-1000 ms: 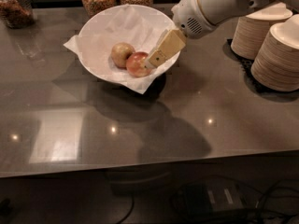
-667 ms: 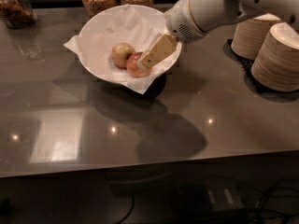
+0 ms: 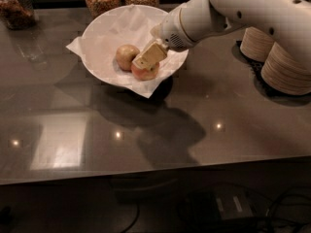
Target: Pick apple from white bowl
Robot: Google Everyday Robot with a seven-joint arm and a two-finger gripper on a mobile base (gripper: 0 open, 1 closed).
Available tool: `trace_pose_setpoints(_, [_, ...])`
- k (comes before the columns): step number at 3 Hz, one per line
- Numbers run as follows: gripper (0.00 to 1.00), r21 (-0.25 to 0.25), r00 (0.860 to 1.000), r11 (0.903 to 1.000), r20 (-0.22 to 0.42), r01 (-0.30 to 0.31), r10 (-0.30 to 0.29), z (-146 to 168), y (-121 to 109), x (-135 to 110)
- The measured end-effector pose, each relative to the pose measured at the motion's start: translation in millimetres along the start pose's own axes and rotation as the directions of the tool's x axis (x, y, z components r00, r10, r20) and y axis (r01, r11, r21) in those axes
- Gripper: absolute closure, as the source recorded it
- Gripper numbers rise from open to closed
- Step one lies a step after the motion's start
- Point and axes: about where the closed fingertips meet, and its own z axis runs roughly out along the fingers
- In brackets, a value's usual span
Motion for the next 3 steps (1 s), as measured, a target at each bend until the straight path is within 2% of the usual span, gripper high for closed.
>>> trace_pose_setpoints(1, [0.23, -0.013, 1.0, 0.9998, -0.005, -0.012, 0.012, 20, 0, 5])
trace_pose_setpoints(3, [0.26, -0.024, 0.999, 0.9992, -0.033, -0.033, 0.032, 47, 0, 18])
